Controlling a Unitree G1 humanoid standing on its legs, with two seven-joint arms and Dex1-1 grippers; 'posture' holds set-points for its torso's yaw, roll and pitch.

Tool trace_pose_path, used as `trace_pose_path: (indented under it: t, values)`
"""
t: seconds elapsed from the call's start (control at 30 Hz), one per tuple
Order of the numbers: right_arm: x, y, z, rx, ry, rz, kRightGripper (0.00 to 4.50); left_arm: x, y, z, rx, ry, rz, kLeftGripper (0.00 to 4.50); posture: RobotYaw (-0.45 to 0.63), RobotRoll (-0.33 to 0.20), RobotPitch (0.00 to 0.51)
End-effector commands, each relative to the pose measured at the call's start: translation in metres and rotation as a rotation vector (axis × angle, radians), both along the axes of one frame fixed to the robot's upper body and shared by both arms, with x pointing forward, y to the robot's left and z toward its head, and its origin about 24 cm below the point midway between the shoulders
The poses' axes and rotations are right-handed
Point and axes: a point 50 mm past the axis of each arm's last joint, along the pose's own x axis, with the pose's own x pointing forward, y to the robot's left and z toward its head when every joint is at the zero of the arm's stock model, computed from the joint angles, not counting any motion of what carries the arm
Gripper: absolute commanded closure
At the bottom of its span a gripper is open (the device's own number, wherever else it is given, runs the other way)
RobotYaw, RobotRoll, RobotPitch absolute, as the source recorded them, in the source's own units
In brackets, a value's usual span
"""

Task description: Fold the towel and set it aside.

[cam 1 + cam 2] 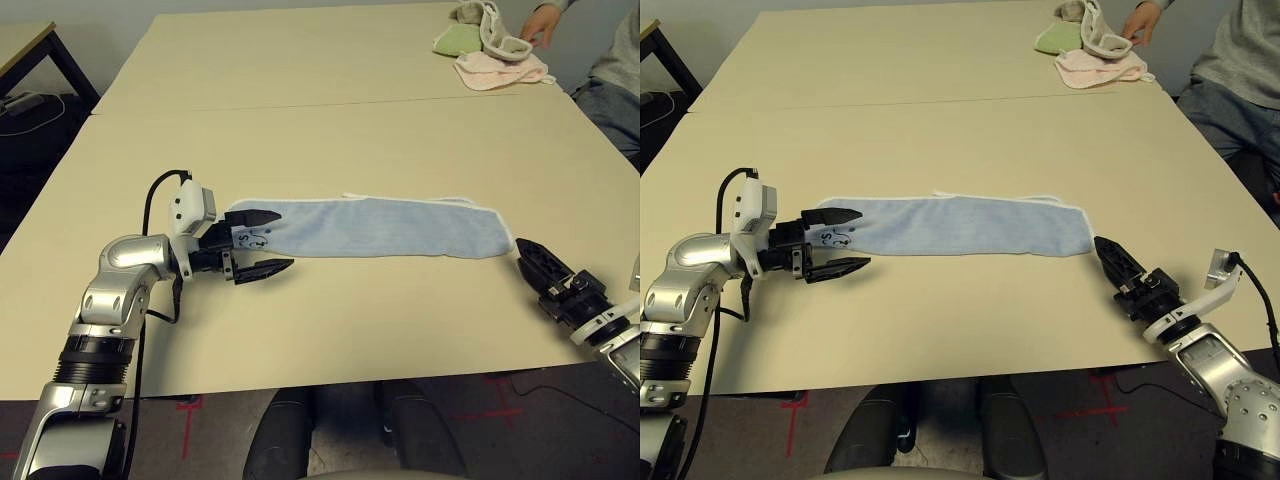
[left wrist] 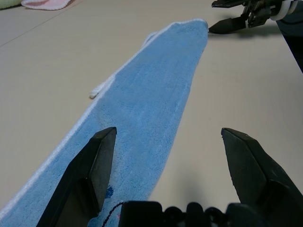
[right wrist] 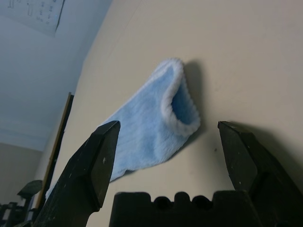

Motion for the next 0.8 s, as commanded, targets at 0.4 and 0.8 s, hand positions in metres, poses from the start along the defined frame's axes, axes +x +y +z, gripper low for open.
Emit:
trace_pose_path:
  t: [0.4, 0.8]
  values:
    - [0.009, 0.026, 0.002, -0.111, 0.039, 0.125, 0.01, -0.004, 0.003, -0.003, 0.005, 0.013, 0.013, 0.01, 0.04, 0.000, 0.171]
    - [0.009, 0.055, 0.028, -0.016, 0.033, 0.120, 0.01, -0.002, 0.001, -0.003, 0.006, 0.014, 0.012, 0.01, 0.04, 0.000, 0.168]
